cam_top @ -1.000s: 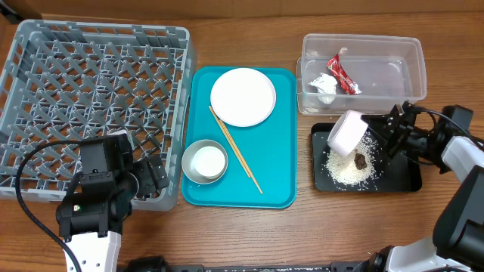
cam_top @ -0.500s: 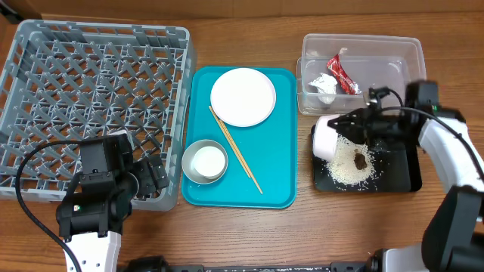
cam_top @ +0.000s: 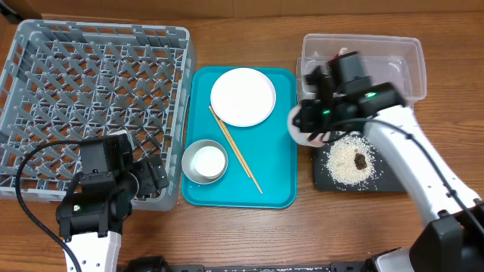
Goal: Sort waste into correct bins and load items into the dishwasher
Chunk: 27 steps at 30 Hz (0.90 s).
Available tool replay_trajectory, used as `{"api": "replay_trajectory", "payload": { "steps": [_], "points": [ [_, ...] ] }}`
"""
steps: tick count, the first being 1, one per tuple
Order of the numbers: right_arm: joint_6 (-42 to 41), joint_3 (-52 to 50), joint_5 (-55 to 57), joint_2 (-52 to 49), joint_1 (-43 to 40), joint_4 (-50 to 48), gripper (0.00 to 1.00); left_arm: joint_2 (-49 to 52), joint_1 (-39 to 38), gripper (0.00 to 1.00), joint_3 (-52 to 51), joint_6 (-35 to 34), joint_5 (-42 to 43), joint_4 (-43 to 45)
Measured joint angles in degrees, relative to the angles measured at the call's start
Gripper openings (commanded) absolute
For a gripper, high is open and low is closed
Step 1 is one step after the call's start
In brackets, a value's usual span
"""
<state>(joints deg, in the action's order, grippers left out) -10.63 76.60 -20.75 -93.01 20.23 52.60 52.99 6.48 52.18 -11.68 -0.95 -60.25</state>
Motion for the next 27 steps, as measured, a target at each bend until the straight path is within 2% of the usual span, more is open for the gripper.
{"api": "replay_trajectory", "payload": {
  "steps": [5, 14, 21, 27],
  "points": [
    [1.36, 0.00, 7.39, -4.11, 9.25, -4.66, 0.04, 0.00, 0.00, 1.00, 0.00, 0.00, 0.00, 0.00],
    [3.93, 0.00, 11.13, -13.60, 16.33, -7.21, 0.05, 0.02, 0.00, 1.00, 0.00, 0.00, 0.00, 0.00],
    [4.42, 0.28, 11.74, -14.01, 17.31, -4.83, 0.30, 0.02, 0.00, 1.00, 0.00, 0.00, 0.00, 0.00],
    [4.50, 8.85, 10.05, -14.47, 17.31, 5.09, 0.41, 0.02, 0.00, 1.00, 0.00, 0.00, 0.00, 0.00]
  ]
}}
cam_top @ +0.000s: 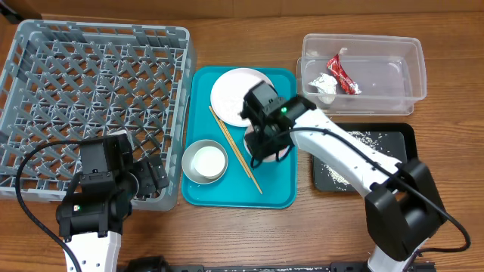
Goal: Sort waste into correct bins and load items into the dishwasher
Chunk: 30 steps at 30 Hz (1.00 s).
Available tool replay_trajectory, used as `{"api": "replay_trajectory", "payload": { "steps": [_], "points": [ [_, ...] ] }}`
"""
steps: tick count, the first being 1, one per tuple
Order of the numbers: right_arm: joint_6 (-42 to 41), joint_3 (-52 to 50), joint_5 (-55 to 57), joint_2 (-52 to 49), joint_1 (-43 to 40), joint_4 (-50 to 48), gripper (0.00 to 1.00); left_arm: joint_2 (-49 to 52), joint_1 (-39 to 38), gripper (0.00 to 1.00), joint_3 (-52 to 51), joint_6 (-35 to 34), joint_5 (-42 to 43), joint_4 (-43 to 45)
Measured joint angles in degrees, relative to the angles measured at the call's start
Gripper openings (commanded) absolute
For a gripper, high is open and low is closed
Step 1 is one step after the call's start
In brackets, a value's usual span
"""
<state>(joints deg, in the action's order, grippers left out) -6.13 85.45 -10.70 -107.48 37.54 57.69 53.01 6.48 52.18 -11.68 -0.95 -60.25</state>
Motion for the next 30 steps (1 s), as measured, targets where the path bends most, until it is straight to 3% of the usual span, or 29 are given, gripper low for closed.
{"api": "replay_trajectory", "payload": {
  "steps": [5, 18, 23, 27, 30],
  "points": [
    [-0.59, 7.91, -3.67, 0.07, 0.74, 0.31, 0.44, 0.00, 0.00, 1.00, 0.00, 0.00, 0.00, 0.02],
    [-6.36, 8.20, -3.87, -2.05, 8.81, -0.04, 0.42, 0.00, 0.00, 1.00, 0.00, 0.00, 0.00, 0.02],
    [-9.75, 8.17, -0.63, -7.39, 9.84, -0.04, 0.33, 0.00, 0.00, 1.00, 0.00, 0.00, 0.00, 0.02],
    [-11.61, 7.96, 1.31, -9.99, 9.70, -0.02, 0.08, 0.00, 0.00, 1.00, 0.00, 0.00, 0.00, 0.02],
    [-12.59, 7.91, 2.01, -10.21, 9.70, 0.00, 0.04, 0.00, 0.00, 1.00, 0.00, 0.00, 0.00, 0.00]
  ]
}}
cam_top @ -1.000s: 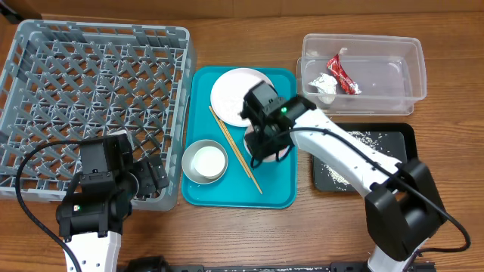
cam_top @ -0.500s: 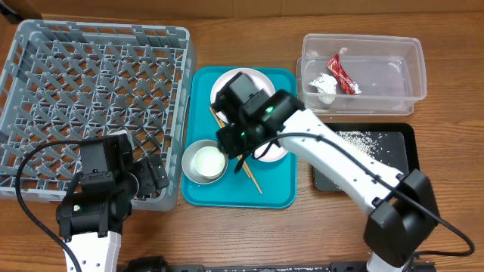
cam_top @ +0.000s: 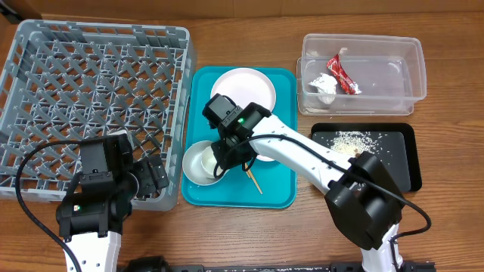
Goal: Sort waste into correct bins and load items into the dishwasher
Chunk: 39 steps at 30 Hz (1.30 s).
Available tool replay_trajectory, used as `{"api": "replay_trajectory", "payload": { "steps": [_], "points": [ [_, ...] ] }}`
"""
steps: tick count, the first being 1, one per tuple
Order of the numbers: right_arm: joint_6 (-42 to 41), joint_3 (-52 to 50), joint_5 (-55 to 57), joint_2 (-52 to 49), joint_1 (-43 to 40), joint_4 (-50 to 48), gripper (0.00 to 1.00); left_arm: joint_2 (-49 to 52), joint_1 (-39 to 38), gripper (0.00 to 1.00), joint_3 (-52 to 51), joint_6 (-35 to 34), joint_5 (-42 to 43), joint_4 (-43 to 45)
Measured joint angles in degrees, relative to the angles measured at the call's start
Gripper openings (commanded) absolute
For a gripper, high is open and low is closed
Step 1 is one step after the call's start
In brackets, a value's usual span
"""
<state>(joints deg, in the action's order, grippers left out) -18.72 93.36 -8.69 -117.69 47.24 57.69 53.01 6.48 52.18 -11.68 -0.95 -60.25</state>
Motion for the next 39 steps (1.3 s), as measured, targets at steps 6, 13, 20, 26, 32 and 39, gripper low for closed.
{"api": "replay_trajectory", "payload": {
  "steps": [6, 13, 20, 26, 32, 39],
  "points": [
    [-0.57, 1.57, 1.22, 0.04, -1.20, 2.43, 0.04, 0.00, 0.00, 1.00, 0.00, 0.00, 0.02, 0.02],
    [-0.74, 9.53, 1.64, 4.31, -8.83, 7.61, 0.04, 0.00, 0.00, 1.00, 0.00, 0.00, 3.21, 3.13],
    [-0.79, 12.55, -8.26, 12.70, -20.94, 9.92, 0.04, 0.81, 0.00, 1.00, 0.07, 0.15, 17.51, 12.74],
    [-0.66, 12.26, -26.82, 12.00, -28.30, 10.75, 0.04, 5.66, 0.00, 1.00, 0.15, 2.89, 38.40, 25.40],
    [0.94, 12.22, -44.96, 11.98, -29.73, 10.84, 0.04, 11.47, 0.00, 1.00, 0.28, 4.44, 60.43, 41.18],
    [1.84, 12.24, -58.16, 11.98, -28.96, 10.84, 0.04, 15.96, -2.64, 1.00, 0.35, 3.96, 72.67, 54.40]
  ]
}}
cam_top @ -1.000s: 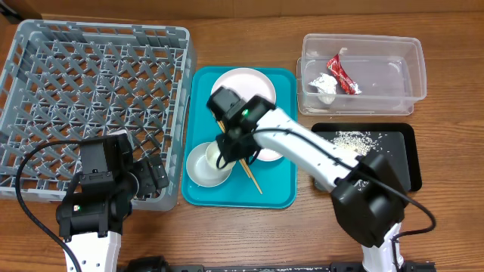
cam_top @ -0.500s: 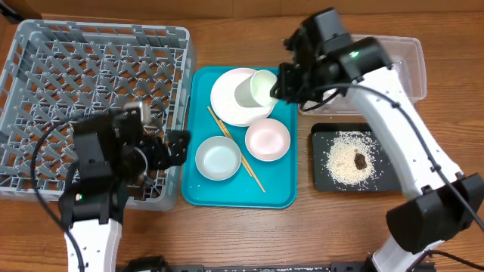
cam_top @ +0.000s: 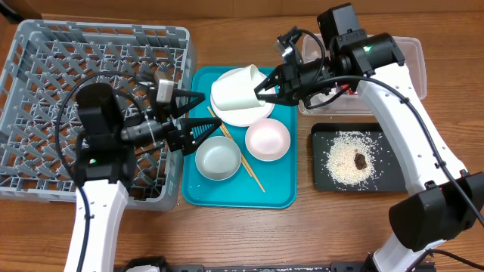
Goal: Sort waste into correct bins and load items into the dishwasher
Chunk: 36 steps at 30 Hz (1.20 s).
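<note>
A white cup (cam_top: 233,85) hangs tilted over the white plate (cam_top: 243,112) on the teal tray (cam_top: 276,193), with my right gripper (cam_top: 262,88) shut on its rim. My left gripper (cam_top: 198,113) is open at the tray's left edge, between the grey dish rack (cam_top: 91,53) and the cup, fingers pointing right. On the tray lie an empty metal bowl (cam_top: 218,157), a pale pink bowl (cam_top: 267,140) and a pair of chopsticks (cam_top: 252,172).
A clear bin (cam_top: 393,72) at the back right holds a red wrapper and crumpled paper, partly hidden by the right arm. A black tray (cam_top: 393,140) with spilled rice and a dark scrap sits at the right front.
My right gripper was down at the metal bowl with the cup in it; now it holds the cup over the plate. The left arm has moved from the front left to the tray's edge.
My right gripper held a pale bowl between the black tray and the bin. Then it was over the teal tray, where the pink bowl now lies. Then it was at the cup in the metal bowl. Now the cup is lifted and the left gripper faces it.
</note>
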Available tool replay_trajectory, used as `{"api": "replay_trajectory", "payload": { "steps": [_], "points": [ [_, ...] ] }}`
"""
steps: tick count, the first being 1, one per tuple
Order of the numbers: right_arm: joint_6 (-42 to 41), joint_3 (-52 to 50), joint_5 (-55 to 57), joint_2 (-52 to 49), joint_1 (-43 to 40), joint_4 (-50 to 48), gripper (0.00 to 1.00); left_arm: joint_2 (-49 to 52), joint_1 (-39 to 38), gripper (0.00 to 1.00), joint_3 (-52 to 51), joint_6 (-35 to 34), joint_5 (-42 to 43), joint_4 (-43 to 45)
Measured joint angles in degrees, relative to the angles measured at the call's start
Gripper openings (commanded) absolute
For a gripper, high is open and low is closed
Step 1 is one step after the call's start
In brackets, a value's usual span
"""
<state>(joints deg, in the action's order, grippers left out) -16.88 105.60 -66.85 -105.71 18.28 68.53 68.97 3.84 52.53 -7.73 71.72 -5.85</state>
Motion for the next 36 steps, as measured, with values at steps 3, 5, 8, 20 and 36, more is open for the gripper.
{"api": "replay_trajectory", "payload": {
  "steps": [3, 5, 8, 20, 36],
  "points": [
    [0.15, 0.00, -3.17, 0.00, 0.70, 0.02, 0.04, 0.48, -1.97, 1.00, 0.02, -0.79, 1.70, 4.17],
    [0.22, 0.00, -4.46, 0.00, 1.38, 0.17, 0.04, 0.55, -3.28, 1.00, 0.02, -1.11, 2.38, 7.19],
    [0.26, 0.00, -5.35, 0.00, 2.40, 0.48, 0.04, 0.55, -4.72, 1.00, 0.02, -1.31, 3.17, 11.72],
    [0.42, -0.02, -6.27, 0.00, 5.66, 0.52, 0.04, 0.55, -4.98, 0.86, 0.02, -6.32, 3.76, 20.46],
    [0.61, -0.02, -1.86, 0.00, 5.44, 1.14, 0.41, 0.55, -4.92, 0.52, 0.04, -6.73, 2.54, 13.14]
  ]
}}
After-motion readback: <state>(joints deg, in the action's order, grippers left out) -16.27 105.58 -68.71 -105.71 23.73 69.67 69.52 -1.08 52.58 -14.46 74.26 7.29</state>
